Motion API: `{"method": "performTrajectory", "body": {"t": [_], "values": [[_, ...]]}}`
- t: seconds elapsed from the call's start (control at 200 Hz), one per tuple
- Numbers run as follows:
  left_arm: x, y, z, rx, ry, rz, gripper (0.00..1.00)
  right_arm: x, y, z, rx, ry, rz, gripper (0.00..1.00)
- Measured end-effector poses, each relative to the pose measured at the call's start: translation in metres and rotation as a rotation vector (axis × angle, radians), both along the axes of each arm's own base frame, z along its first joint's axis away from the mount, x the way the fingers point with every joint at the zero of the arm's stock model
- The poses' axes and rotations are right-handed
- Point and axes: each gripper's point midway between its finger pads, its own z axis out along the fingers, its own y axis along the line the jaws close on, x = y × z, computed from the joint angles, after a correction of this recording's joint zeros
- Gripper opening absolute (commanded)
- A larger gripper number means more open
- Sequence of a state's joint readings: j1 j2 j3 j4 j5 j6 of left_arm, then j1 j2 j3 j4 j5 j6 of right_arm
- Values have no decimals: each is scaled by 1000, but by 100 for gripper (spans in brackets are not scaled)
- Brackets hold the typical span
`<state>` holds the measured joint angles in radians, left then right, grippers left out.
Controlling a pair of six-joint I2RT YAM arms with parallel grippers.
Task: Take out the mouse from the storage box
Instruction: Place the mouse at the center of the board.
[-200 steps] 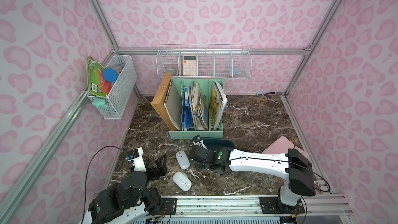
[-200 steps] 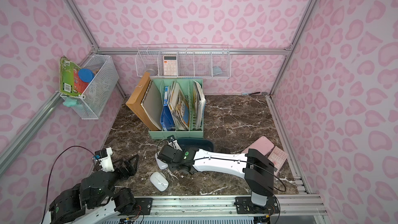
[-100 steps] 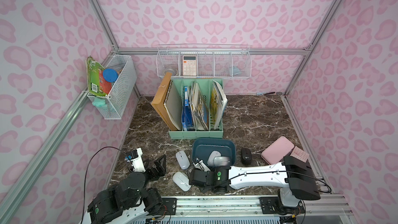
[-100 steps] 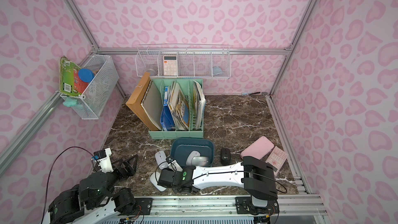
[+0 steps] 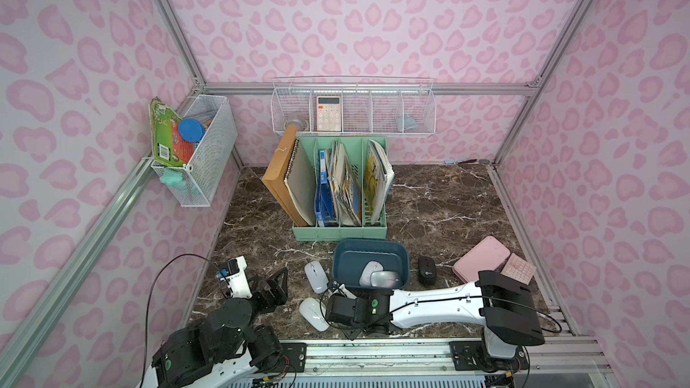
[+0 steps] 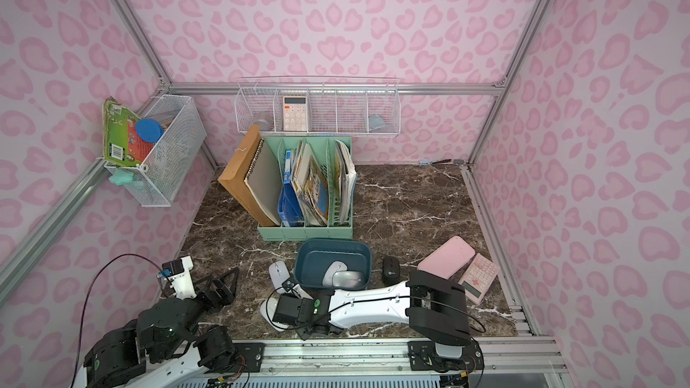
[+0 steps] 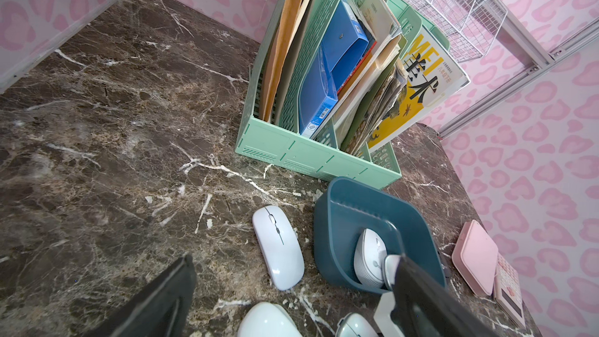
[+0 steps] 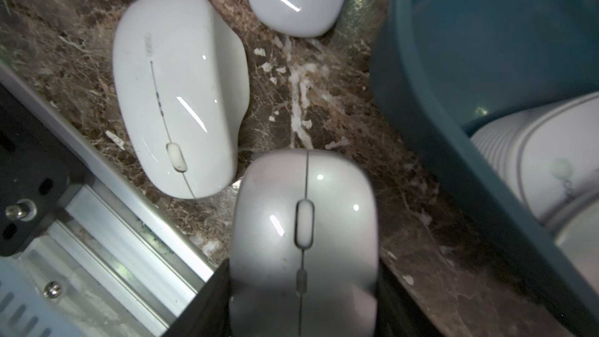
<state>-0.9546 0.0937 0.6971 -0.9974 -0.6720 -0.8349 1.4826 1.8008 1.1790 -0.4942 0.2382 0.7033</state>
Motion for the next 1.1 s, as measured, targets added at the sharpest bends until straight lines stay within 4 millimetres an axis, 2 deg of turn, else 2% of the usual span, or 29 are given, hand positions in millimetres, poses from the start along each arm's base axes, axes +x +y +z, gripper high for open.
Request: {"method": "performTrajectory", "body": {"t": [0.175,0.515,0.66,0.74,0.94,1.1], "values": [[0,1,-1,6,2,3,99,1,-3,-12,-32,10,27,61],[1,2,-2,27,8,15,99,0,-4,-24,-55,10,74,65],[2,2,-3,37,13,19,99,0,-6,-27,-61,5,85,72],[2,1,-4,42,17,19,99,1,-7,-26,-57,-1,83,77],[4,-1,-6,59,29,17,99,5,-8,-18,-43,-27,74,77],[6,-5,-7,89,47,7,99,9,-11,4,8,-59,62,76]]}}
